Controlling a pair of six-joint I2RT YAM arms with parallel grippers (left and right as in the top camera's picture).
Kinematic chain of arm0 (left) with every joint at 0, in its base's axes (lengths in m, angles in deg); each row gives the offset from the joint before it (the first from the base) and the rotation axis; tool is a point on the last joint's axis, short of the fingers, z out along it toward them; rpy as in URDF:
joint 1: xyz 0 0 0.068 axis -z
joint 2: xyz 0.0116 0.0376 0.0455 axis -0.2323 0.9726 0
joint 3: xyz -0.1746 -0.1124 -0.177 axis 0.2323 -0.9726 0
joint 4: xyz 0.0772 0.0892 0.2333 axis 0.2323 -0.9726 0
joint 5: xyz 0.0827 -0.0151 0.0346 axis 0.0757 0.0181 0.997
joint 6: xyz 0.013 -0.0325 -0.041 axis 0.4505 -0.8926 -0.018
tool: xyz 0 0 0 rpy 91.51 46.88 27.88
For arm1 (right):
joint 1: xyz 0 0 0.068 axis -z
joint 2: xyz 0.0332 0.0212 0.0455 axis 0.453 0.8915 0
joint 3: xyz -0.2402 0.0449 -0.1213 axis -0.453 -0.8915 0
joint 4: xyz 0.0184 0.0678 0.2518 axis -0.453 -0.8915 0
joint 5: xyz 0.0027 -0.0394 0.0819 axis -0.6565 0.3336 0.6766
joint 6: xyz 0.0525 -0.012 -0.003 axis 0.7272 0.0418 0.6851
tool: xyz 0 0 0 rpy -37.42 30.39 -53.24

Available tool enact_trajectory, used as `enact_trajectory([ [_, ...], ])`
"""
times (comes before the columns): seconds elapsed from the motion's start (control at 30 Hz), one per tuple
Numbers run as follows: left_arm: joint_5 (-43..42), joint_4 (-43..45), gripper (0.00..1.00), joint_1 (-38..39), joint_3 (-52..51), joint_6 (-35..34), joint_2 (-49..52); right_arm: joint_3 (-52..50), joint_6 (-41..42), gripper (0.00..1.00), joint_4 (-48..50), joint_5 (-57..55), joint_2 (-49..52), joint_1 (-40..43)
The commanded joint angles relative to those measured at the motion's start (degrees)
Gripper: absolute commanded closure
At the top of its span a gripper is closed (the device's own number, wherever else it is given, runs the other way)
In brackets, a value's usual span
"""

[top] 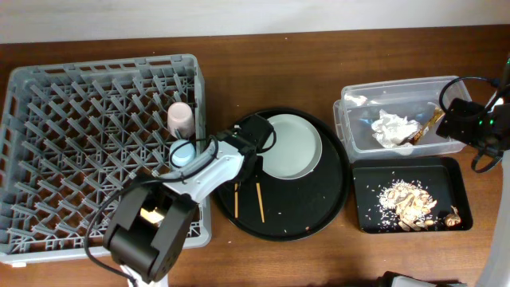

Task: Sort waste into correct bins and load items into the dishwasher rack
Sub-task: 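Move the left gripper to the tray and grasp one wooden chopstick, then insert the chopstick upright into the rack with the left gripper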

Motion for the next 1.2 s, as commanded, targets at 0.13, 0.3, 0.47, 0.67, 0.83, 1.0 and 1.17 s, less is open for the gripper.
enact_trajectory([
  [0.13,0.9,0.1,0.91,0.2,1.0,-0.1,1.3,0.1,0.8,0.01,0.1,-1.1,0.1,0.4],
  [0.3,1.5,-0.2,0.81,0.2,1.1,0.1,-3.5,0.1,0.8,0.01,0.1,-1.1,0.1,0.4],
  [0.47,7.4,-1.4,0.8,0.2,1.1,0.1,-7.5,0.1,0.8,0.01,0.1,-1.1,0.1,0.4],
  [0.67,7.9,1.0,0.8,0.2,-1.6,0.1,-4.2,0.1,0.8,0.01,0.1,-1.1,0.1,0.4],
  [0.83,6.8,3.6,0.81,0.2,-3.4,0.1,-1.2,0.1,0.8,0.01,0.1,-1.1,0.1,0.4],
  [1.0,4.5,6.7,0.93,0.2,-4.7,0.1,1.0,0.1,0.8,0.01,0.1,-1.1,0.1,0.4],
  [1.17,5.2,4.4,1.0,0.2,-2.2,0.6,-1.8,0.1,0.8,0.01,0.1,-1.1,0.1,0.4],
])
